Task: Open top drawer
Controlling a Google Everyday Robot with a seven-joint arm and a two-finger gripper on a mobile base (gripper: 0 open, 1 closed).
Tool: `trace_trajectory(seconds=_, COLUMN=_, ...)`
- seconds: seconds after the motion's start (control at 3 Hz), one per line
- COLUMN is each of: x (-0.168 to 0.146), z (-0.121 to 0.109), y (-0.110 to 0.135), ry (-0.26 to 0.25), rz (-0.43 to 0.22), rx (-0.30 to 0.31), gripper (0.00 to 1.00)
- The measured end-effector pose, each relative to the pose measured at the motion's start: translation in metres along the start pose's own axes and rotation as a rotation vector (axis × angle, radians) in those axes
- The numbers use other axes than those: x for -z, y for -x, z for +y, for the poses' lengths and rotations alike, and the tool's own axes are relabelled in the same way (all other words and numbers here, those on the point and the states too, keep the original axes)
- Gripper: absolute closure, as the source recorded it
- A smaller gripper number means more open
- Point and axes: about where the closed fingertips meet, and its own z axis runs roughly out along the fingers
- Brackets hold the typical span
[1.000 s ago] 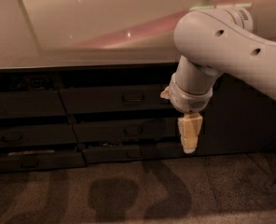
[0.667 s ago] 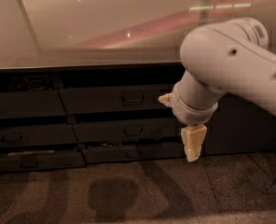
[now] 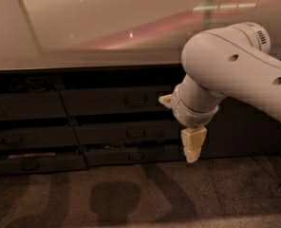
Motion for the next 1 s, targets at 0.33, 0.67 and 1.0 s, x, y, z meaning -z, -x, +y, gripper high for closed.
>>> trace_trajectory(seconds=0.33, x=-0.014, z=-0.008, y=-0.011, ry=0.018, rz=-0.001, rx=-0.013, gripper=0.0)
trace_trajectory(seconds=0.67, x=-0.045, z=-0.023, y=-0.036, ry=0.075, rz=-0.017, rx=-0.033, gripper=0.0)
trace_trajectory(seconds=1.0, x=-0.068, z=-0.034, y=-0.05, ry=0.116, rz=-0.046, rx=-0.038, gripper=0.0)
